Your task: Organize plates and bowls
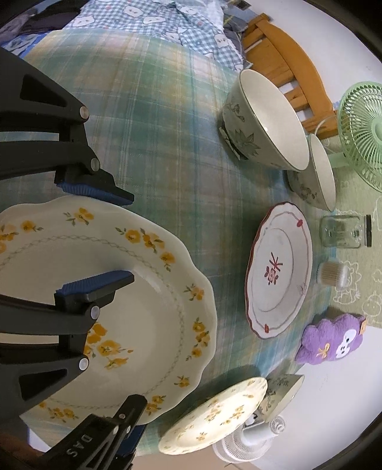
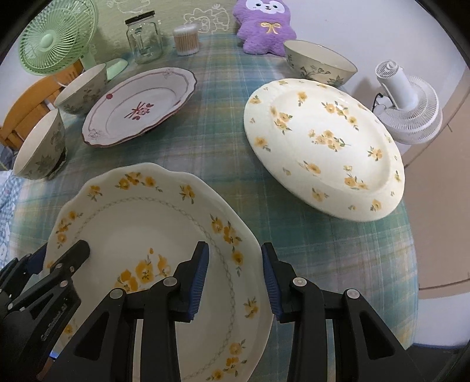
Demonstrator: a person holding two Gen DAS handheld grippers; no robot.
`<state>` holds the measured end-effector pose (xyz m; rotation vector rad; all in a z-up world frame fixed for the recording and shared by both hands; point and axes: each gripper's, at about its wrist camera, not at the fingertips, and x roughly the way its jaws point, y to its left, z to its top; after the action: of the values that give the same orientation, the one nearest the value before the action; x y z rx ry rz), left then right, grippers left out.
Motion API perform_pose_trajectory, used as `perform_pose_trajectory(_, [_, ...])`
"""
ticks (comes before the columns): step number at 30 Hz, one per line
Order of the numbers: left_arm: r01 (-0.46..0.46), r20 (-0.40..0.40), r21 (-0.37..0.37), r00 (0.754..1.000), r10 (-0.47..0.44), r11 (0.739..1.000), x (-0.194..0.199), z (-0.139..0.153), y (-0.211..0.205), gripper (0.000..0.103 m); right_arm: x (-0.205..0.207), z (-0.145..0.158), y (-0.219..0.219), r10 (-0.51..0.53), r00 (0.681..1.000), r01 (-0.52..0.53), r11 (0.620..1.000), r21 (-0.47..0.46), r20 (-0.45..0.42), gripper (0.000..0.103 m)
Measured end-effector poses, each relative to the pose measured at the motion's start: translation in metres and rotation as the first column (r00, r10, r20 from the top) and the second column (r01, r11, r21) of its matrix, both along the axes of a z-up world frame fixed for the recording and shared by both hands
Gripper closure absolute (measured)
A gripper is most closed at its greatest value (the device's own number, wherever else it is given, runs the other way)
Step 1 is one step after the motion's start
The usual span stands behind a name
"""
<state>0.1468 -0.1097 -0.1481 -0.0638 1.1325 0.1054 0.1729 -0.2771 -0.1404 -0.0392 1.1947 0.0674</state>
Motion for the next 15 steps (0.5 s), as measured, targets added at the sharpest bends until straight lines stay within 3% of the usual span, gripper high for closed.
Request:
perform_pose_trajectory(5, [-0.016,-0.01,0.046,1.0,0.017,0.999,0.005,-0.001,-0.008,0.054,0.003,0.001,0.0,0.017,1.0,-0.017,1.0,0.008,0.002,0.063])
perform_pose_trajectory(8, [-0.021,0.014,0.046,1.0,0.02,0.999,0.006,0.005,-0.011,0.046,0.006,0.005,0.0,0.031,0.999,-0.032,0.999,0.016,0.025,0.063])
perform_pose_trajectory(11, [-0.021,0.044,0.047,0.999,0.019,0.999,0.003,0.013,-0.015,0.031,0.008,0.011,-0.001,0.051,0.998,-0.052,0.998,0.027,0.043,0.061])
perform_pose_trajectory(12, [-0.019,0.05,0.047,0.999,0.016,0.999,0.002,0.015,-0.016,0.027,0.009,0.012,-0.001,0.057,0.997,-0.059,0.998,0.034,0.046,0.059])
perform_pose_trajectory(14, [-0.015,0.054,0.045,0.998,0.013,0.999,0.001,0.02,-0.018,0.021,0.008,0.017,-0.002,0.064,0.996,-0.067,0.997,0.045,0.063,0.041])
perform_pose_trajectory(15, [-0.014,0.06,0.039,0.998,0.012,0.999,-0.001,0.024,-0.019,0.02,0.007,0.022,-0.003,0.066,0.995,-0.07,0.996,0.051,0.08,0.038])
